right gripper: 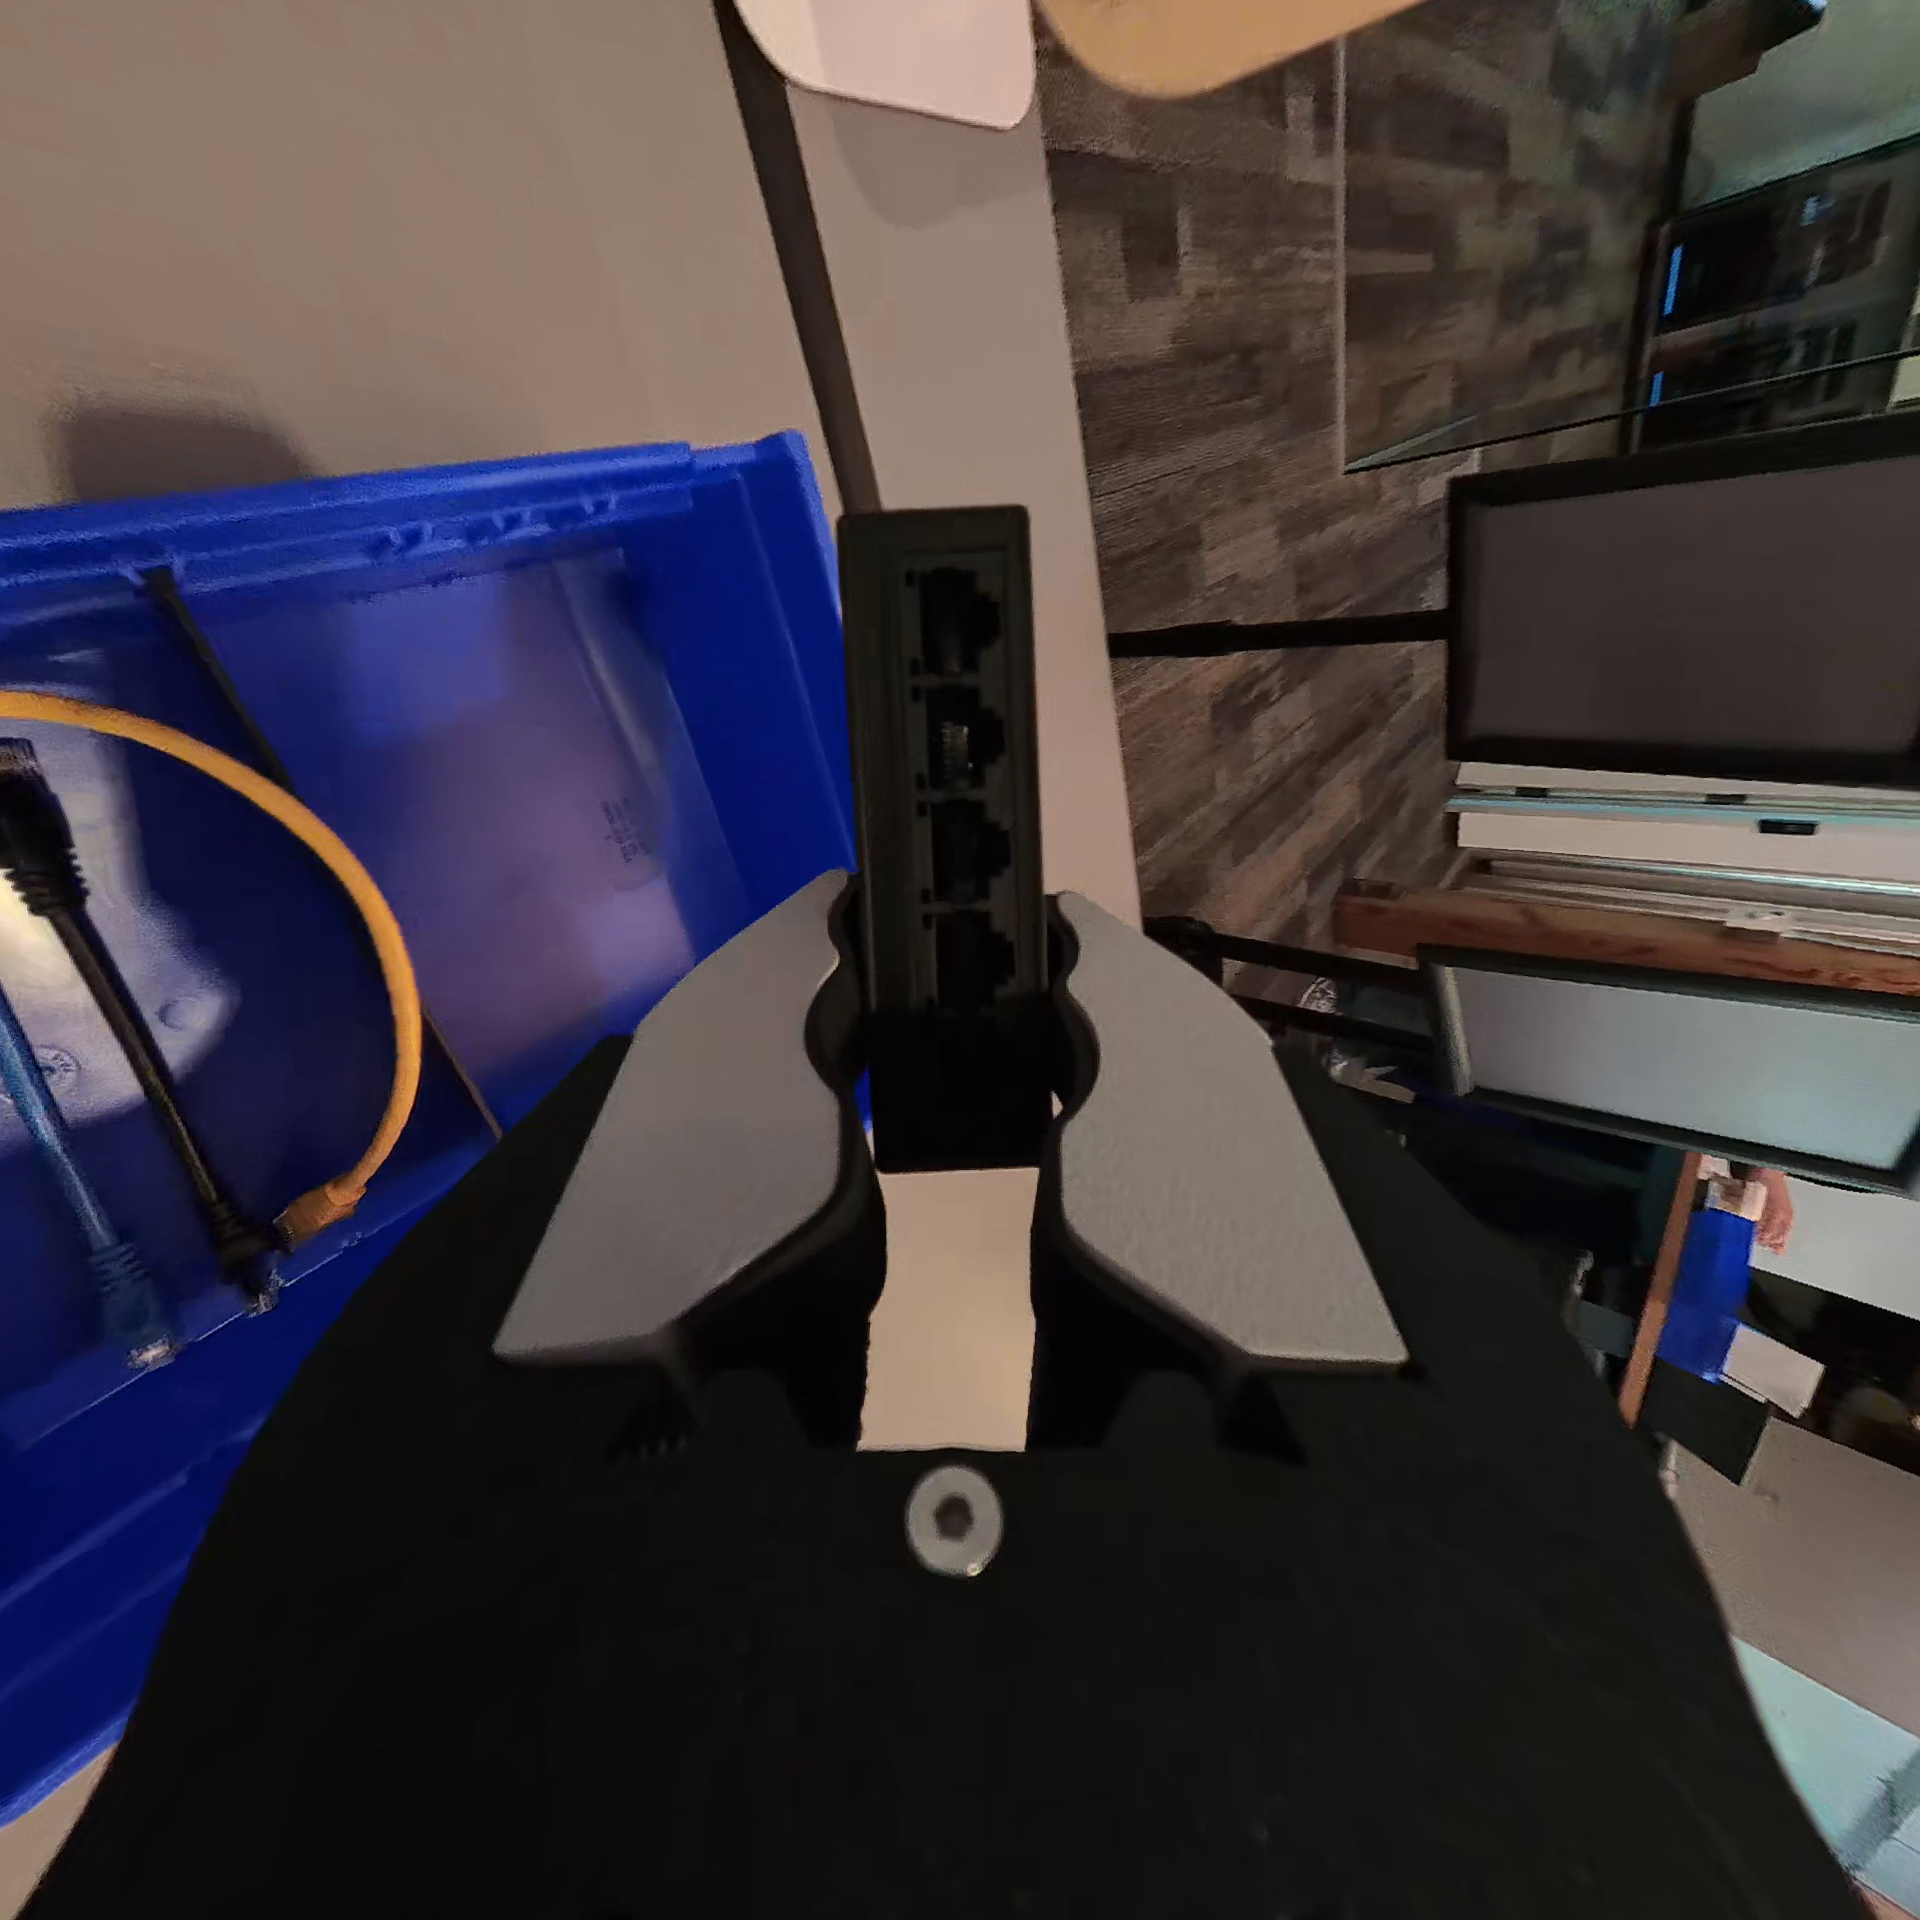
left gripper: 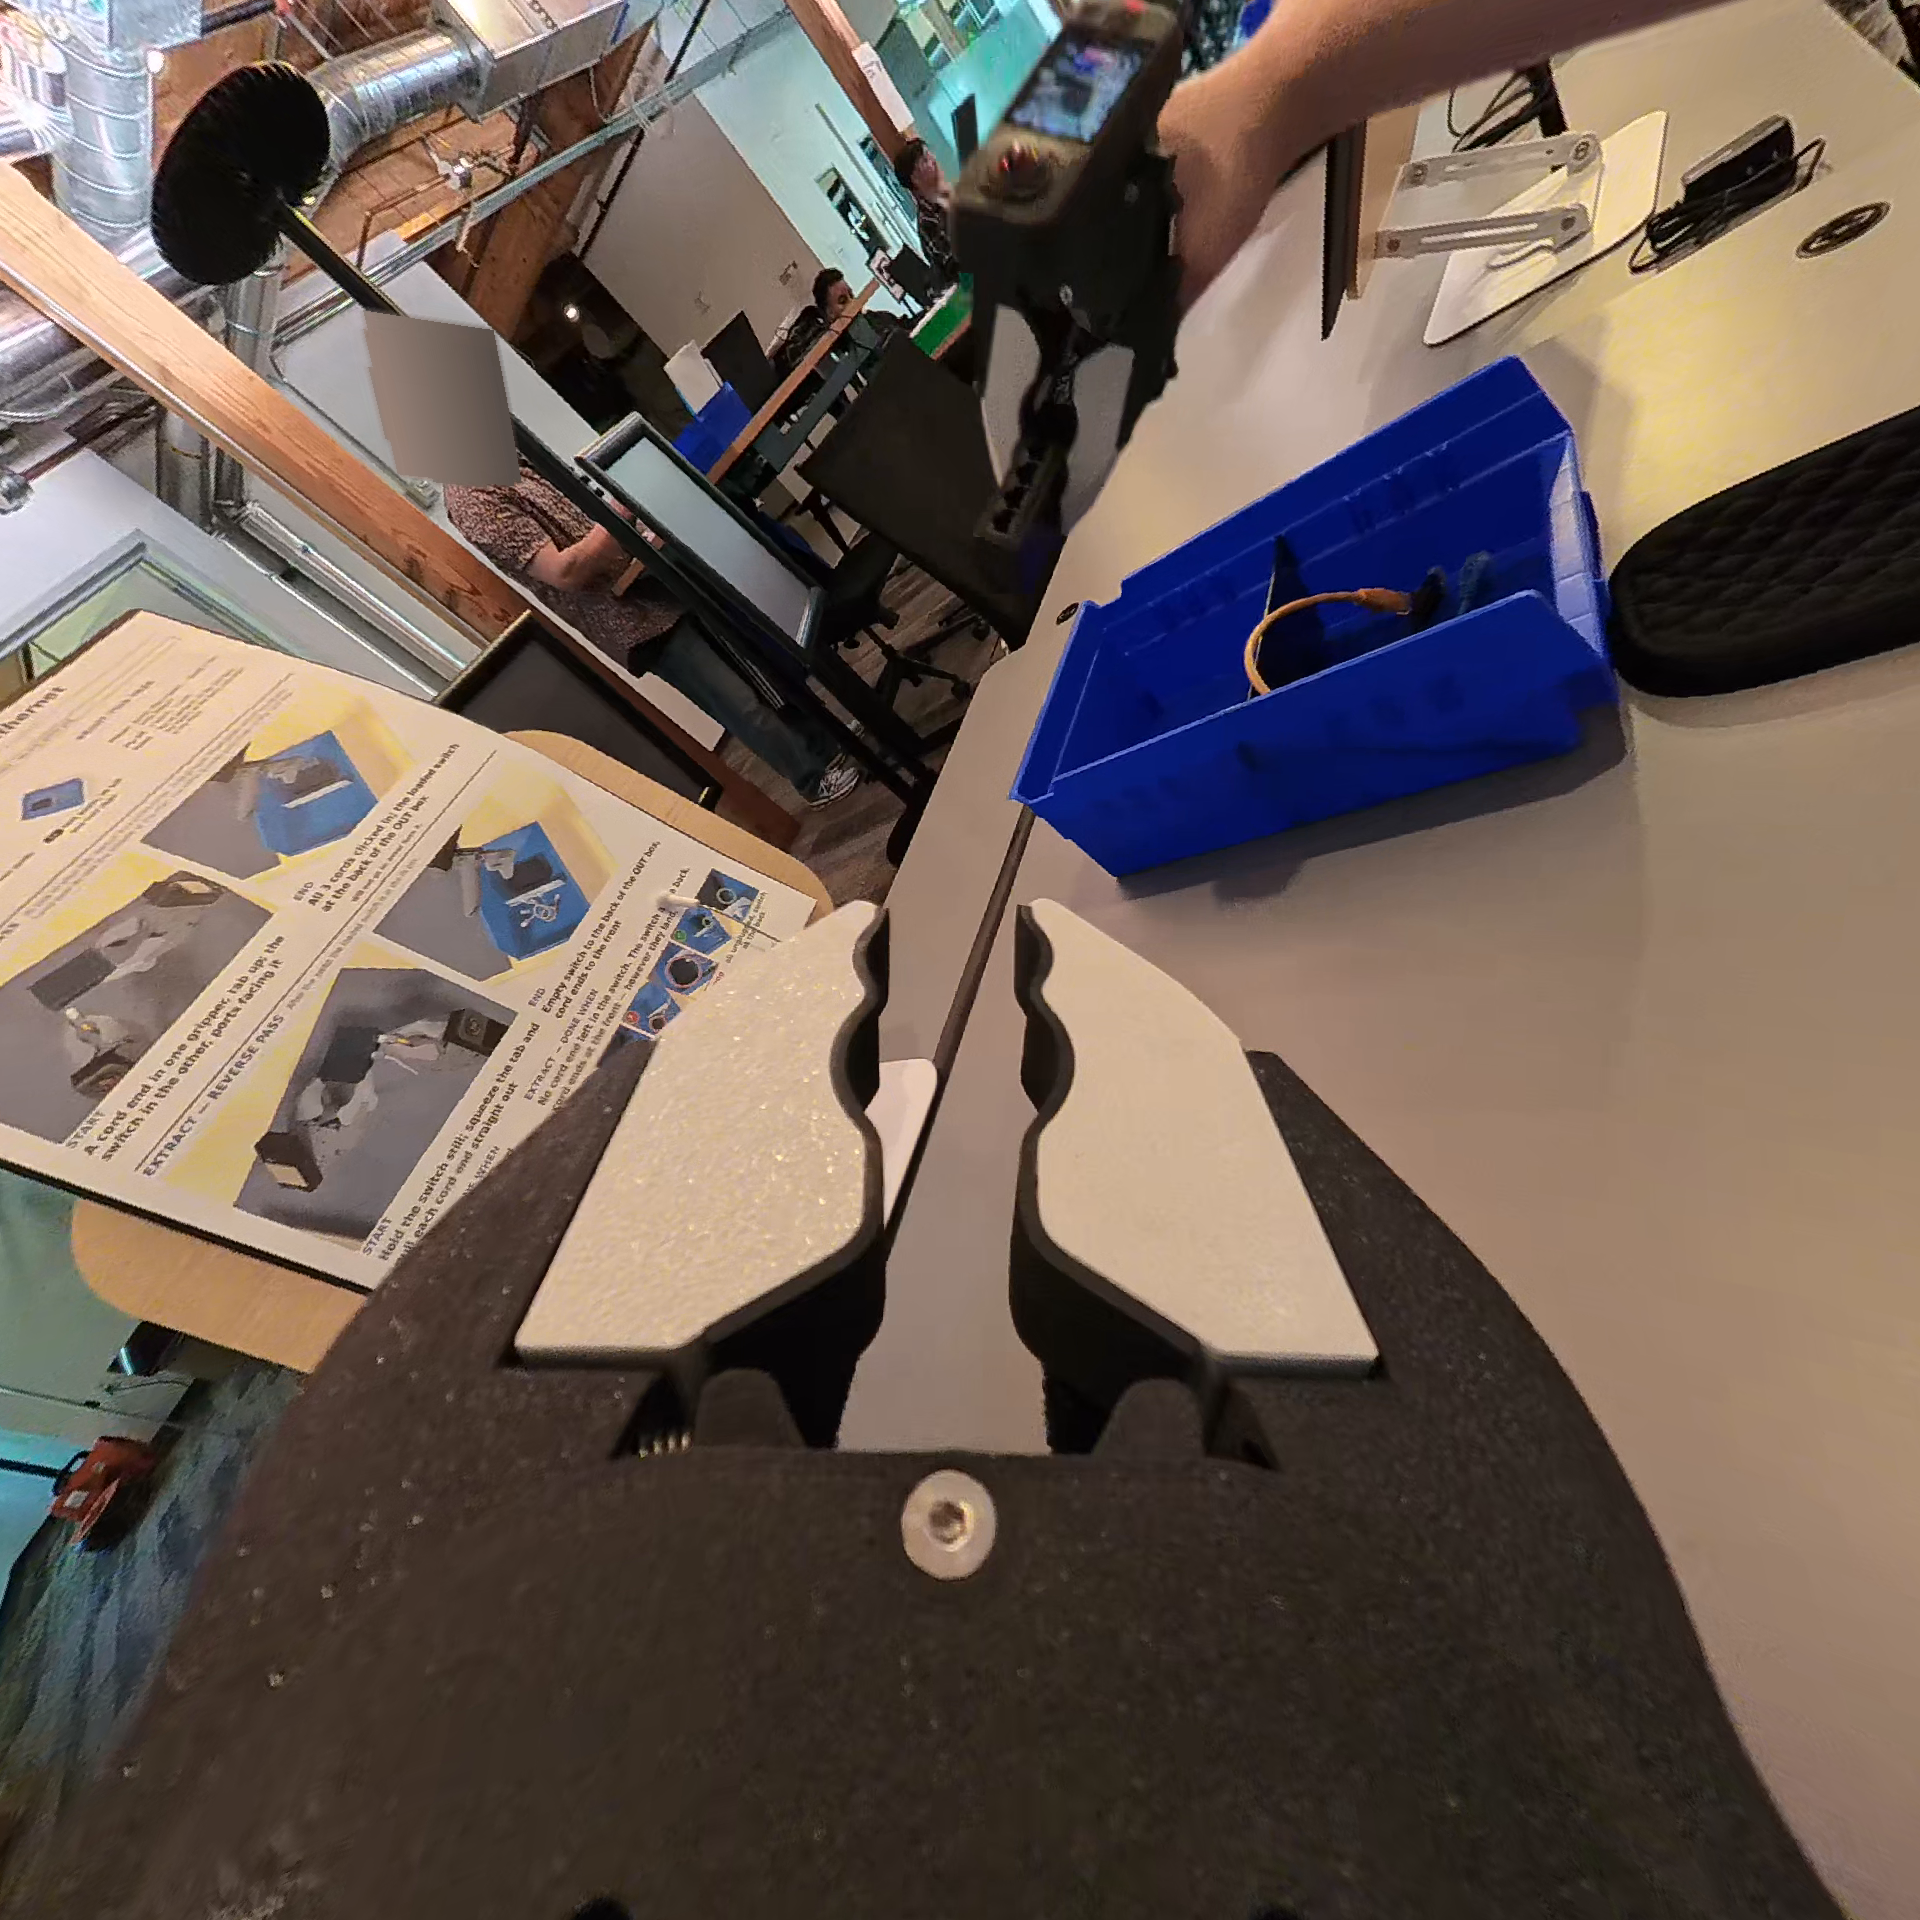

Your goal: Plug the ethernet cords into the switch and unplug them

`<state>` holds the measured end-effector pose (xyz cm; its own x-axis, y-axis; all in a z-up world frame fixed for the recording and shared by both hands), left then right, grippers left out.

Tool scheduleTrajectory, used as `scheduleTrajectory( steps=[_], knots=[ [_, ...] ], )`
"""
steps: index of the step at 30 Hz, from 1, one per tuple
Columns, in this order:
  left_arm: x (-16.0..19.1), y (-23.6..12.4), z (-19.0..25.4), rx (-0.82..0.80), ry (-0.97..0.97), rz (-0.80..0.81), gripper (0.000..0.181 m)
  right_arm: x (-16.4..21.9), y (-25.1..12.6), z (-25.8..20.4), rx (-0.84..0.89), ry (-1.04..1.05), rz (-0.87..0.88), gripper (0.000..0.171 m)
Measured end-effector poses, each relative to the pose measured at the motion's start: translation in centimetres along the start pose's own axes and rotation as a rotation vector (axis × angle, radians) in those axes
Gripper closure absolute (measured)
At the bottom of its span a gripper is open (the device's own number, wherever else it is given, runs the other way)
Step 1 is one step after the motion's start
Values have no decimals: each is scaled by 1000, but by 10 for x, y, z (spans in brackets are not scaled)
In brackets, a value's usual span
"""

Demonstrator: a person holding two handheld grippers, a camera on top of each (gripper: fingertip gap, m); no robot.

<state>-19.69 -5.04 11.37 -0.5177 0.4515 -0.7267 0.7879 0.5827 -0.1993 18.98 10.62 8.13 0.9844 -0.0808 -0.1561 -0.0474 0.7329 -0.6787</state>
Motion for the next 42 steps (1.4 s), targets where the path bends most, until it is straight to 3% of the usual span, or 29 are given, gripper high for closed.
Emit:
scheduleTrajectory(
  steps=[16, 42],
  knots=[
    [4, 1, 0, -8, 26, -45, 160, 28, 85, -64, -193, -59, 25, 142],
    [5, 6, -1, 5, 15, -35, 160, 38, 132, -96, -340, -244, 33, 142]
  ],
)
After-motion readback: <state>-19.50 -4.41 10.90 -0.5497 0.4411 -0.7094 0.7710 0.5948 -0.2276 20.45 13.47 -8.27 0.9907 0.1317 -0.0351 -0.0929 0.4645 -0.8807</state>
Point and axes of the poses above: each gripper's, where its closed fingertips meet, y out along the fingers, x out of its underside, z = x × y across the jaws, the point moved 5 cm from there along -y, back along the fingers, and after that the axes turned 5 degrees about -z, right-handed, at the moved point
